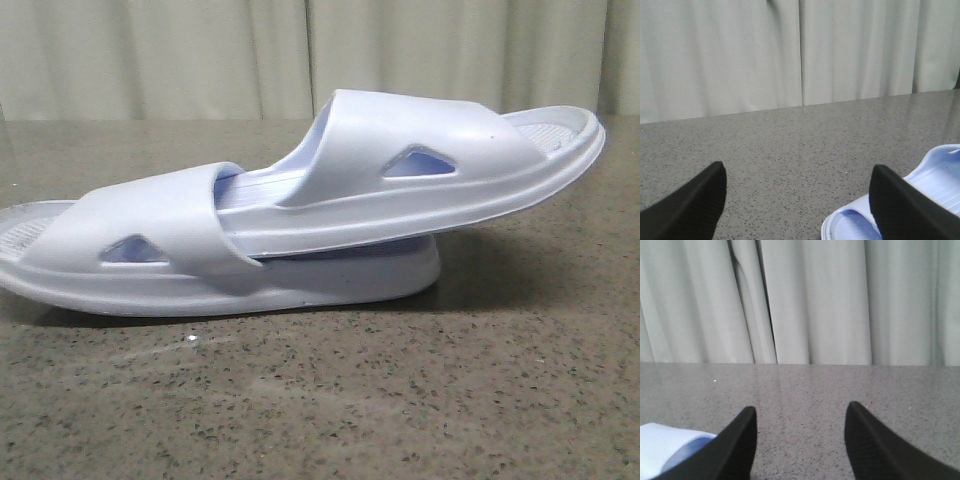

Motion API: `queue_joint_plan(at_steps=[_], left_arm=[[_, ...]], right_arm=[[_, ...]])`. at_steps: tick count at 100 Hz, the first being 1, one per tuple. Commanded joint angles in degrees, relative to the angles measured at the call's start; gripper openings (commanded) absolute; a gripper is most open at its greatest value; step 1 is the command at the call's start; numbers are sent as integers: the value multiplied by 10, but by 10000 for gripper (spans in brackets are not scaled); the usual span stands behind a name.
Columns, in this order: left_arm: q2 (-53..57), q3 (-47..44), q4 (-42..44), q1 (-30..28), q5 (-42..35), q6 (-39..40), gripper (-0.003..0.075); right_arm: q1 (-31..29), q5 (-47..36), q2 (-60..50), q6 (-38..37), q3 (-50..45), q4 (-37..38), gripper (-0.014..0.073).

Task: Insert blue slippers together front up
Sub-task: 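Open both grippers and raise them away from the stacked slippers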

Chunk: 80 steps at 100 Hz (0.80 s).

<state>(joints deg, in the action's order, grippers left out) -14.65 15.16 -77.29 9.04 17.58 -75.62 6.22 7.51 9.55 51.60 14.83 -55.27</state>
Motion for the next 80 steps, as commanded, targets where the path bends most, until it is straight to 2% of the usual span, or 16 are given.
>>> queue_joint_plan(at_steps=[1,10,28,38,80], left_arm=[[-5,16,-13,2,-14,2,454],[-5,16,-13,2,-14,2,362],[-5,16,-13,2,-13,2,124],[-5,16,-13,2,-12,2,20],[-5,16,-19,2,-11,2,16]], right_arm=[[-1,-48,5,7,17,0,286],[-1,-57,5,7,17,-1,183],[-1,-58,5,7,17,-1,-49],[-1,-58,5,7,17,-3,-107],[-1,-57,5,7,17,-3,-107]])
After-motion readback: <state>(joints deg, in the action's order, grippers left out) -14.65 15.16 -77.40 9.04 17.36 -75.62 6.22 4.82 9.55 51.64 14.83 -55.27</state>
